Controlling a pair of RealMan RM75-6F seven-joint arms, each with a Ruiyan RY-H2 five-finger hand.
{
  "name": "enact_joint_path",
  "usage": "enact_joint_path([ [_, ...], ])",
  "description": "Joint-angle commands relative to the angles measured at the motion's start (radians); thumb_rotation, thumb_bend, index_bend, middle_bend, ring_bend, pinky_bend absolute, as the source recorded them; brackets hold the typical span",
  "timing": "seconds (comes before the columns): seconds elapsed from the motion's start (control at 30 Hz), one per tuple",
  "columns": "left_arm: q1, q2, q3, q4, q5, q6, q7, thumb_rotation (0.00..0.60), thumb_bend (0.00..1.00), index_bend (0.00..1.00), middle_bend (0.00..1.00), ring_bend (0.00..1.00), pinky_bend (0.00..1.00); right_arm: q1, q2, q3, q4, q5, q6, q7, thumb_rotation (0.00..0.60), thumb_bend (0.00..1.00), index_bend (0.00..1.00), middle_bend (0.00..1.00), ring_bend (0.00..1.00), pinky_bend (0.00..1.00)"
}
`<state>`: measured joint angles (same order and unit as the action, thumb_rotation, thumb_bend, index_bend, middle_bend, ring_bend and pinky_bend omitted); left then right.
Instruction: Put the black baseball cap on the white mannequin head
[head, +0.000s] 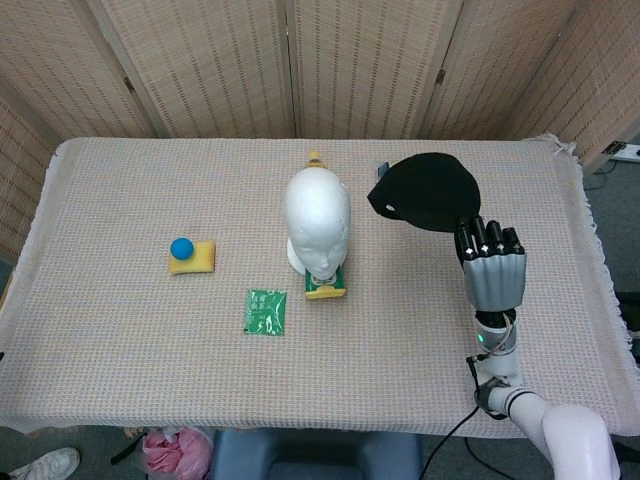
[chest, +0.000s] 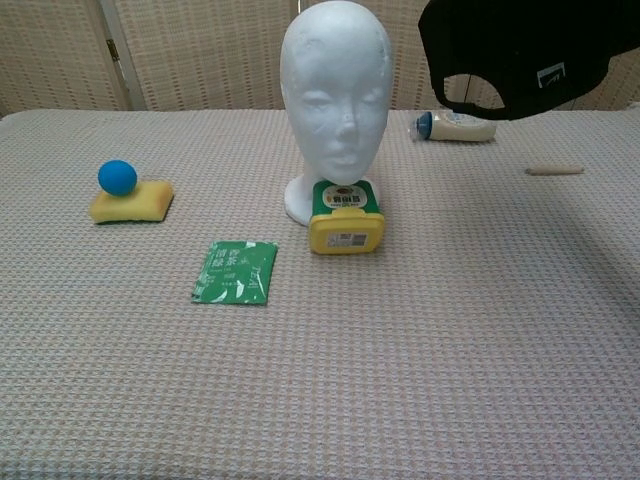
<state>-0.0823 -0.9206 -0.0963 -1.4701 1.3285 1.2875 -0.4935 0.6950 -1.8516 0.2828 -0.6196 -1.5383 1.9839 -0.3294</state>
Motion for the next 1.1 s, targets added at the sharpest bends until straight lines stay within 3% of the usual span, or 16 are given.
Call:
enact_joint_path([
  [0.03,-0.002,-0.001,0.000,0.000,0.000,-0.003,0.003,0.600,0.23,0.00,0.00,0.00,0.12,0.072,0.089,0.030,-0.138,-0.045,0.007,-0.156,0.600,0.57,0.81,0.77,0.70,0.88],
  [0.27,-0.001,0.000,-0.001,0.007,-0.003,-0.008,-0.011,0.600,0.23,0.00,0.00,0.00,0.12,0.158,0.150,0.081,-0.278,-0.062,-0.066,-0.340,0.600,0.58,0.81,0.77,0.71,0.88],
  [0.47,-0.003,0.001,0.001,0.013,-0.001,-0.015,-0.022,0.600,0.23,0.00,0.00,0.00,0.12,0.235,0.136,0.099,-0.288,-0.091,-0.123,-0.410,0.600,0.58,0.81,0.77,0.71,0.88],
  [1.1,0.019,0.018,0.003,0.036,0.016,0.007,-0.102,0.600,0.23,0.00,0.00,0.00,0.12,0.429,-0.075,0.135,0.034,-0.034,-0.252,-0.329,0.600,0.58,0.81,0.77,0.71,0.88],
])
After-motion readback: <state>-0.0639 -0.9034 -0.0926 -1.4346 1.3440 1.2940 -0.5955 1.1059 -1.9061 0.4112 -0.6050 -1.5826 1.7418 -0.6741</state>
